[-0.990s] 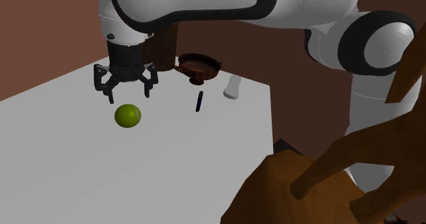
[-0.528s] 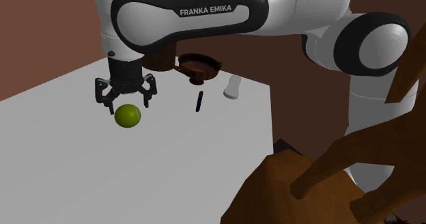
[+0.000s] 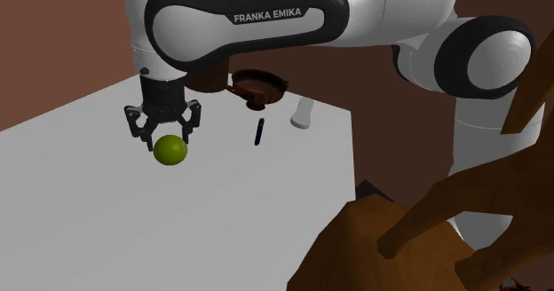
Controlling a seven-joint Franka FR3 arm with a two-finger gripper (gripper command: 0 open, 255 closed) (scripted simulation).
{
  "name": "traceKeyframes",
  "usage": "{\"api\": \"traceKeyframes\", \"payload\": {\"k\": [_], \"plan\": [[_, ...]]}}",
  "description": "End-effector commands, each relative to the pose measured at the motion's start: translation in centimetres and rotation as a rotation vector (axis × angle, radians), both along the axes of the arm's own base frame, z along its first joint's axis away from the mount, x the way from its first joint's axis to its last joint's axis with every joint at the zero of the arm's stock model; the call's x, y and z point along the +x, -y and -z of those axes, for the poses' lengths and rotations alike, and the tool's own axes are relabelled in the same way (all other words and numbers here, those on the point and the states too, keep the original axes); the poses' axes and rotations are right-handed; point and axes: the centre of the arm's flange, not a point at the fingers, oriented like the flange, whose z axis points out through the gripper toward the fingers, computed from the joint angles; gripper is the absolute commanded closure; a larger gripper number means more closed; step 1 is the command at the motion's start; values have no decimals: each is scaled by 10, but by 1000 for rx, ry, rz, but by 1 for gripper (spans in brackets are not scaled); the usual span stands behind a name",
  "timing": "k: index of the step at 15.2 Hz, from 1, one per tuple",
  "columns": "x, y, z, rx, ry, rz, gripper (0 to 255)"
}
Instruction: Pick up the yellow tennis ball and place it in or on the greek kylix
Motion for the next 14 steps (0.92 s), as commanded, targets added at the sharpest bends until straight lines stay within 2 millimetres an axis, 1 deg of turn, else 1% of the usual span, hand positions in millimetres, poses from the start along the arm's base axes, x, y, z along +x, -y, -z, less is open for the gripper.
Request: {"api": "traceKeyframes", "payload": {"k": [1, 9, 14], "plan": [[0, 1, 2, -3, -3, 1, 255], [0, 1, 2, -3, -3, 1, 255], [0, 1, -24, -3, -3, 1, 255]]}}
